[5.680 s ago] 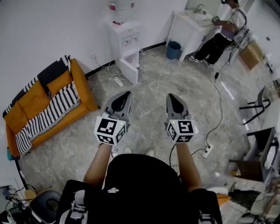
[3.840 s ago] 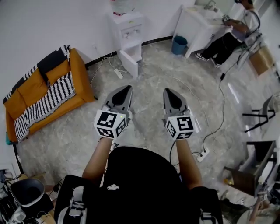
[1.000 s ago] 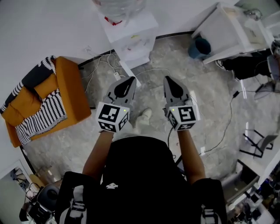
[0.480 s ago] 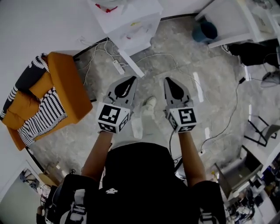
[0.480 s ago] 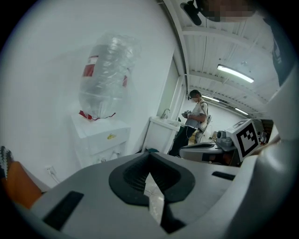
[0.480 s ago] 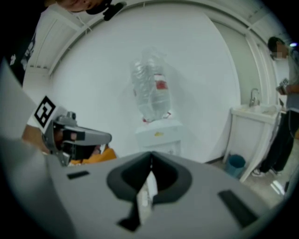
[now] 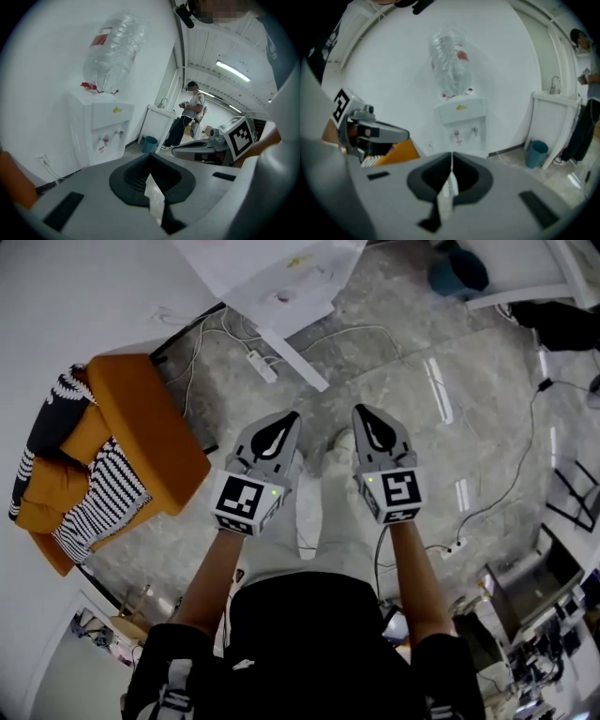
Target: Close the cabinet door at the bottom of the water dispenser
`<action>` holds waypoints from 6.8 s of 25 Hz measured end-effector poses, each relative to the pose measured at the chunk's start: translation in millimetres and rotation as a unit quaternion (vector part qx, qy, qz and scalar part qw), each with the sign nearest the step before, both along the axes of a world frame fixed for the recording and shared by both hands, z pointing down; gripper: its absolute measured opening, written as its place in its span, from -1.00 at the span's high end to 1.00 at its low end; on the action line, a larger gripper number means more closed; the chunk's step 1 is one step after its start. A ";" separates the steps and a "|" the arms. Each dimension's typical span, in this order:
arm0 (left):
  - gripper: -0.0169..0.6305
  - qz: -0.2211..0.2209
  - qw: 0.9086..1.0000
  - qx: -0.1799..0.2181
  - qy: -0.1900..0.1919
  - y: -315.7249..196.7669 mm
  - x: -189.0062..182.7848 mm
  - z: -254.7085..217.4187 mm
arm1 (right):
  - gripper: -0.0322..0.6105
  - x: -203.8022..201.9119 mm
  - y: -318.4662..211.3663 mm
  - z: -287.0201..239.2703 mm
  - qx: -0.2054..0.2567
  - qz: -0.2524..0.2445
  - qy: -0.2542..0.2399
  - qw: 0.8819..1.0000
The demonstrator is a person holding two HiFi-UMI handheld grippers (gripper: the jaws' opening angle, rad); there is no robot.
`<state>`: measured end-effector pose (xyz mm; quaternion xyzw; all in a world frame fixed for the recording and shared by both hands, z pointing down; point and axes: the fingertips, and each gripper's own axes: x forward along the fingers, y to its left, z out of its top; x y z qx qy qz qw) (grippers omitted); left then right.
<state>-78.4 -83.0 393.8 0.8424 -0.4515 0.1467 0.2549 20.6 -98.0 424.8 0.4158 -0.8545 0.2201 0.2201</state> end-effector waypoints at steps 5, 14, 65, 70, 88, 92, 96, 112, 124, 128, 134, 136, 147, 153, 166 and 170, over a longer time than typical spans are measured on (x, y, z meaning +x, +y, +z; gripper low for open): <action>0.91 0.012 1.000 -0.017 -0.005 5.8 -6.2 45.4 | 0.79 -19.1 3.6 52.0 -0.014 -0.017 0.014 1.000; 0.91 0.032 0.998 -0.050 -0.019 24.0 -22.9 123.5 | 0.79 -47.6 22.3 140.9 -0.052 -0.053 0.040 0.996; 0.91 0.051 0.995 -0.072 -0.054 16.2 -40.1 278.5 | 0.50 -73.6 27.3 383.7 -0.099 -0.172 0.247 0.948; 0.91 0.046 0.995 -0.072 -0.054 17.5 -40.5 279.0 | 0.50 -70.5 28.8 387.6 -0.104 -0.175 0.251 0.946; 0.91 0.040 0.995 -0.070 -0.059 0.2 -27.9 284.6 | 0.50 -43.3 -1.2 388.4 -0.104 -0.141 0.259 0.950; 0.91 0.038 0.995 -0.068 -0.059 -10.0 -27.5 285.7 | 0.50 -34.9 -15.3 388.8 -0.103 -0.127 0.259 0.952; 0.91 0.045 0.995 -0.064 -0.062 -19.9 -22.0 285.7 | 0.50 -25.4 -30.9 388.2 -0.097 -0.114 0.257 0.955; 0.91 0.046 0.995 -0.063 -0.068 -53.0 -10.4 303.6 | 0.50 -2.1 -88.9 386.3 -0.076 -0.056 0.241 0.966; 0.91 0.034 0.995 -0.057 -0.071 -82.0 -6.1 312.5 | 0.50 6.9 -130.5 386.1 -0.061 -0.018 0.229 0.971; 0.91 0.041 0.995 -0.051 -0.073 -91.4 -2.3 313.0 | 0.49 8.1 -146.5 386.7 -0.046 -0.024 0.251 0.966; 0.91 0.038 0.995 -0.050 -0.078 -97.7 -3.5 319.2 | 0.49 6.6 -164.8 388.8 -0.040 -0.007 0.234 0.971; 0.91 0.037 0.995 -0.049 -0.079 -99.8 -3.2 321.0 | 0.48 6.2 -170.0 389.3 -0.040 0.003 0.229 0.973; 0.91 0.024 0.996 -0.032 -0.081 -125.5 -4.3 324.6 | 0.45 0.8 -209.4 389.9 -0.024 0.029 0.206 0.978; 0.91 0.020 0.996 -0.025 -0.084 -134.4 -4.7 327.0 | 0.46 -5.0 -228.4 392.3 -0.026 0.035 0.190 0.981; 0.91 0.003 0.996 -0.017 -0.091 -143.4 -17.4 335.4 | 0.49 -20.3 -261.3 397.5 -0.015 0.030 0.178 0.983; 0.91 -0.007 0.996 -0.012 -0.091 -147.2 -22.1 334.0 | 0.50 -22.8 -270.2 397.4 -0.010 0.030 0.175 0.984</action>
